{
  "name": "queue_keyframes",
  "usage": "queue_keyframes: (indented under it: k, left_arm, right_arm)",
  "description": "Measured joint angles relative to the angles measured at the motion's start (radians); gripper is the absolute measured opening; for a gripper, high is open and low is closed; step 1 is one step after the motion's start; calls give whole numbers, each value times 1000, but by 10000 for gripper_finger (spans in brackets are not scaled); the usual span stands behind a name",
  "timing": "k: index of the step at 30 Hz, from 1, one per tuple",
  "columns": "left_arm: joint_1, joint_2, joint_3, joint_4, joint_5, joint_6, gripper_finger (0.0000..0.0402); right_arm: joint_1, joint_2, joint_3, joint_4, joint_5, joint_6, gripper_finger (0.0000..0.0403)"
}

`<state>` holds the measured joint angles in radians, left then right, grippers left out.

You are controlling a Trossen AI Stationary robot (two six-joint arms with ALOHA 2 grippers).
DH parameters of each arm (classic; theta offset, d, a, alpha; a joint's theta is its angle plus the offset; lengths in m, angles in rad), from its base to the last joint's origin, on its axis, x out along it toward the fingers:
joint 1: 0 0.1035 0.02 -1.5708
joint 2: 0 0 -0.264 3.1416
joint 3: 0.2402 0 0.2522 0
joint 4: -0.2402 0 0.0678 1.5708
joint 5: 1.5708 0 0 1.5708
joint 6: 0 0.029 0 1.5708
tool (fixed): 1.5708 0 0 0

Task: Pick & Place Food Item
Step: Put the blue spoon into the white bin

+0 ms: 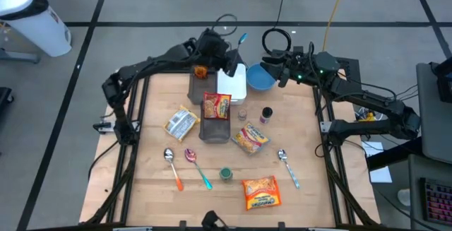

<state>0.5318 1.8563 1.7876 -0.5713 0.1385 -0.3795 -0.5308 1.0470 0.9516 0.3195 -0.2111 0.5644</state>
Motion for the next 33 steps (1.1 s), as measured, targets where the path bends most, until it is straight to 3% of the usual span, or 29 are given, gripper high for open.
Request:
queue_keyframes:
  k: [5, 9, 17, 24, 33]
  left_arm:
    - [28, 131, 297, -285, -49, 85, 51]
    - [49, 215, 429, -409, -51, 89, 51]
    - [36, 307, 440, -484, -9, 63, 51]
    - [11, 351, 440, -546, -9, 30, 51]
    - [-4, 350, 360, -585, -77, 9, 51]
  right_arm:
    - [0, 0, 0, -3, 0, 0, 216]
    - [0, 0, 0, -12, 0, 0, 219]
    - [0, 0, 0, -26, 5, -12, 216]
    - [0, -1, 0, -35, 135, -17, 217]
    - [-13, -17, 0, -35, 181, -53, 213]
